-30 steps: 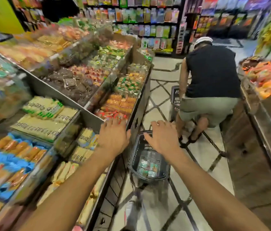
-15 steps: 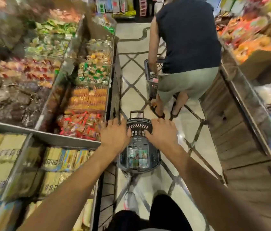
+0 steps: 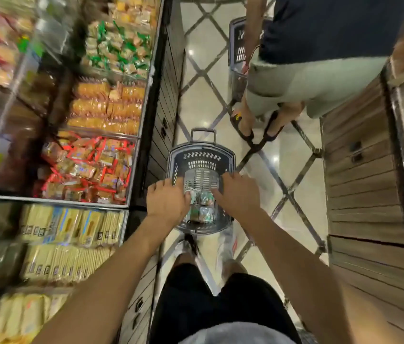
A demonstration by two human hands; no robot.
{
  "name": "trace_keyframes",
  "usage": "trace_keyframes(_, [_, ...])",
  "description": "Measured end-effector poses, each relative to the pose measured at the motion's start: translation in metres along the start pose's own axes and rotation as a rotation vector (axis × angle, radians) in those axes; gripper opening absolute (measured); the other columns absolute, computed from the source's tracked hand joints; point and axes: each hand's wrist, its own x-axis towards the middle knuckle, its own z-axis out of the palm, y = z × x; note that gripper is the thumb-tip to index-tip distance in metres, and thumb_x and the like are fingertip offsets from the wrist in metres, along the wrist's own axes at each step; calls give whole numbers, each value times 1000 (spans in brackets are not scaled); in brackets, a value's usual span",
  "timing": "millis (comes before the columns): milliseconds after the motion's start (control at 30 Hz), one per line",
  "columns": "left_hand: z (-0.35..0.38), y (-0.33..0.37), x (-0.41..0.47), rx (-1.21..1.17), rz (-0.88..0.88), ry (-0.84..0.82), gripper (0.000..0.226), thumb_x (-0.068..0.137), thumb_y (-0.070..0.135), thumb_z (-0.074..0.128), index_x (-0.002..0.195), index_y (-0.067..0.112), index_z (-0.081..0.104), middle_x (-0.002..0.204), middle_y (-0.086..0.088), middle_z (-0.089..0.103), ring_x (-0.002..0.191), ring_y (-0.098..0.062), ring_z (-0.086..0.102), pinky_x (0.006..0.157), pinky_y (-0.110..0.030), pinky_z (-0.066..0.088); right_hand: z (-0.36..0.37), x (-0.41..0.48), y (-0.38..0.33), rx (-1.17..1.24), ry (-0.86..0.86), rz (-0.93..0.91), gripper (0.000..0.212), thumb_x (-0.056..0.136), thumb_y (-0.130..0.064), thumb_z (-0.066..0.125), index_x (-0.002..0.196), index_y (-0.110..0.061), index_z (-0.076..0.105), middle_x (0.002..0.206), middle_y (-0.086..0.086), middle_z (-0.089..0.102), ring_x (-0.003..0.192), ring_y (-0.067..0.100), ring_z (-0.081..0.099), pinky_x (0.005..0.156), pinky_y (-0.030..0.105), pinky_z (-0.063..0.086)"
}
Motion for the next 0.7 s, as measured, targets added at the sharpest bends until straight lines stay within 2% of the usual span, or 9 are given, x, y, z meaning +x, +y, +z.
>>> trace_keyframes(133, [44,-2,33,-41,-79,-65,44,102,44,45,133,16,54,126,-14,64,118,-38,58,98,-47,44,46,34,10,17,-40,2,54,97,-57,54,124,-11,61,102,14,70,96,37,67,79,42,49])
trace_keyframes(267, [103,-8,72,-143,-127,-172,45,103,40,45,139,14,55,128,-18,62,122,-41,55,100,-50,43,108,68,17,75,-194,69,59,103,-56,49,138,-9,54,121,18,64,114,38,60,88,43,51])
trace_keyframes(433, [203,-14,135,-152,-149,-274,49,104,43,44,143,15,53,131,-19,62,124,-40,55,102,-51,44,205,112,23,102,-247,131,53,103,-52,49,133,-9,58,121,15,65,114,37,61,85,43,54])
trace_keyframes(533, [268,-13,176,-119,-142,-300,45,103,45,44,133,15,56,128,-18,62,122,-39,56,101,-48,43,268,133,31,105,-263,156,42,103,-43,54,130,-11,58,117,15,65,113,39,61,82,43,53])
trace_keyframes(600, [309,-14,201,-63,-114,-290,40,102,41,46,128,14,59,125,-18,63,118,-39,58,100,-49,44,310,148,36,99,-314,158,43,102,-41,57,132,-11,56,123,16,64,118,39,58,87,44,52])
trace_keyframes(700, [363,-10,234,-26,-99,-312,40,102,35,47,134,13,57,131,-20,59,123,-41,55,103,-51,42,364,175,47,78,-410,203,47,101,-43,59,137,-15,52,133,14,60,127,36,55,95,44,50])
